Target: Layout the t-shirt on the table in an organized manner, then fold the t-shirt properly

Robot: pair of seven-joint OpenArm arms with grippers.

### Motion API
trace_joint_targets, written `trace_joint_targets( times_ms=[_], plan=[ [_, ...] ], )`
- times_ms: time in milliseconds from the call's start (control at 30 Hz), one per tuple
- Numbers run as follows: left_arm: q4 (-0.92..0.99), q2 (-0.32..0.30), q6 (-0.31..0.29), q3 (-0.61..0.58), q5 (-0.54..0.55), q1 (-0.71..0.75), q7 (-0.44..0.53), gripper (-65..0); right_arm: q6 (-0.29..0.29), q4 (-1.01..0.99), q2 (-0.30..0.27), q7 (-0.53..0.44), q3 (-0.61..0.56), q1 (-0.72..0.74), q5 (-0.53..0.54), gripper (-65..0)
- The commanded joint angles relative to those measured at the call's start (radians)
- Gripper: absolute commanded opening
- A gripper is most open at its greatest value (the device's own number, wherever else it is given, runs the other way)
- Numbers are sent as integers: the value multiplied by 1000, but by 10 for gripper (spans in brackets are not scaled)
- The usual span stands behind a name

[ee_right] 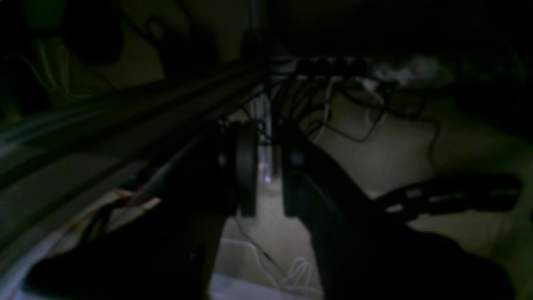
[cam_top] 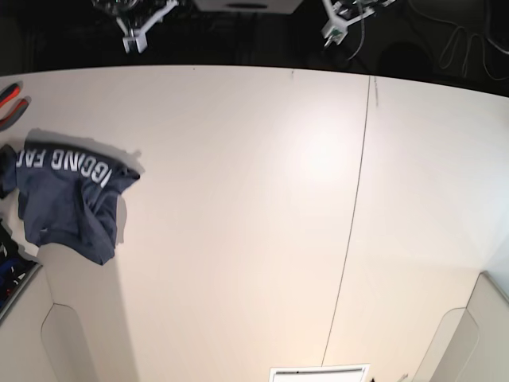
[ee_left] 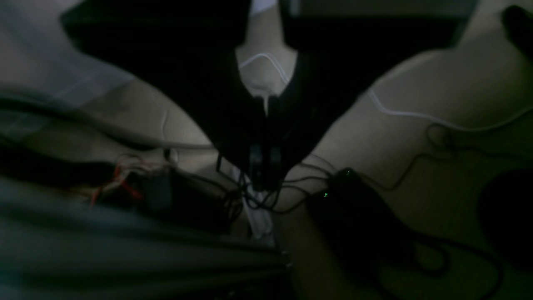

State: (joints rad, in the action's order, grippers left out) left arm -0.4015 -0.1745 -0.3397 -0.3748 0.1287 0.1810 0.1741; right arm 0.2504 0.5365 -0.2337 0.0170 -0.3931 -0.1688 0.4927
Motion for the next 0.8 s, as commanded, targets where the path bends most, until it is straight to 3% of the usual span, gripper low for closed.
trace_joint_targets(
  times_ms=[0,200,467,600,767],
  plan=[
    [23,12,-5,-1,0,-31,9,-650,-18,-9,21,-11,-20,30,-18,-546],
    [68,50,-4,0,2,-129,-2,-650,-171,-30,133,-8,-61,132,-71,-650],
    [67,50,-5,27,9,-128,-2,-650,-176,-27,140,57,-61,152,-62,-650],
    [67,50,-13,27,9,-129,-1,-650,-176,-26,140,62,-61,154,1,-650],
    [67,50,-16,27,9,-131,13,-650,-176,-26,135,63,-61,158,5,-650]
  ],
)
